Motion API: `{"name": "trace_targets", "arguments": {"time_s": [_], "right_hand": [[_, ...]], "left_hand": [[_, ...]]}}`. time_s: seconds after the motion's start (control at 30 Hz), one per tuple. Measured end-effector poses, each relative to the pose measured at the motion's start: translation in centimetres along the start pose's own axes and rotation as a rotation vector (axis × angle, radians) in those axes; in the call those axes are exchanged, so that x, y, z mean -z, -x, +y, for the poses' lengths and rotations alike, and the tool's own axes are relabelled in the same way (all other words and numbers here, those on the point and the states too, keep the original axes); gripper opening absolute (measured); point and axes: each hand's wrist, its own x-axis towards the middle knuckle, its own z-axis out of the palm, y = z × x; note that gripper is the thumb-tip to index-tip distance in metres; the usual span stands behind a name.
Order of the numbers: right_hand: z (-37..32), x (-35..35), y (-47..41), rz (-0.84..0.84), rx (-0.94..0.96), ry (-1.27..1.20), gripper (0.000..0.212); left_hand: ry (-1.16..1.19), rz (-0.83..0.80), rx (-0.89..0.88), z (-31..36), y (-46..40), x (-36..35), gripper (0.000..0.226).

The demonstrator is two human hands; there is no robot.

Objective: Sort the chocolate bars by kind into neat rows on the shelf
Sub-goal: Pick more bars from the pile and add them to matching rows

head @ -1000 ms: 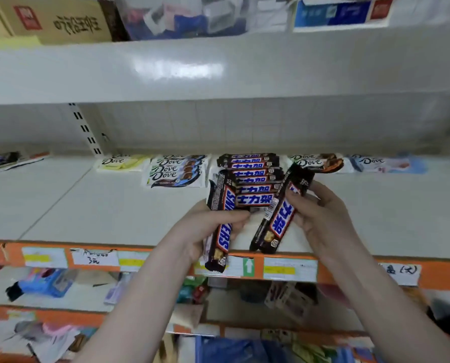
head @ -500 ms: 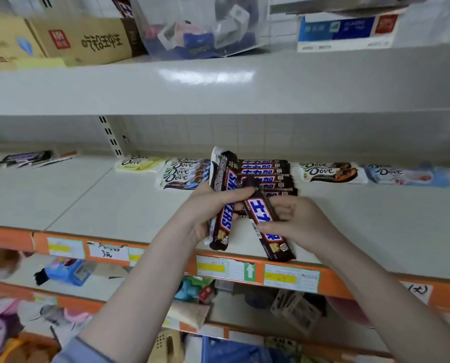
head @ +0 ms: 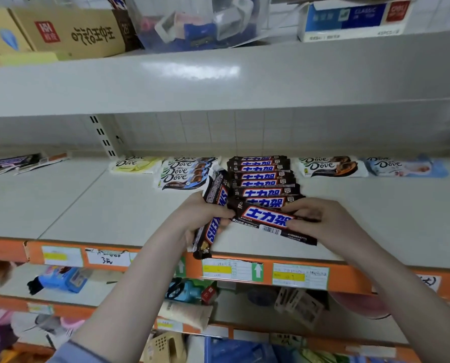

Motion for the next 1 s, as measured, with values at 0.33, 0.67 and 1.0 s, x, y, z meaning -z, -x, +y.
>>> {"name": "trace_targets", "arguments": {"time_s": [0.33,0.67,1.0], "right_hand": [[0.9,0.0,-2.0,0.129,0.110,0.281,0.031],[2.7,0.1,-2.7,0.063,0.248,0.521,0.044],[2.8,-0.5,-2.5,0.114,0.298,0.590,0.045]], "left_hand": [[-0.061,-0.085,0.075,0.1,-1.7,0.3,0.012],[-0.046,-0.049,0.073,-0.1,-2.3,0.5,0.014],[0.026,0.025,0.025,0.0,-2.6,0.5,0.007]]}}
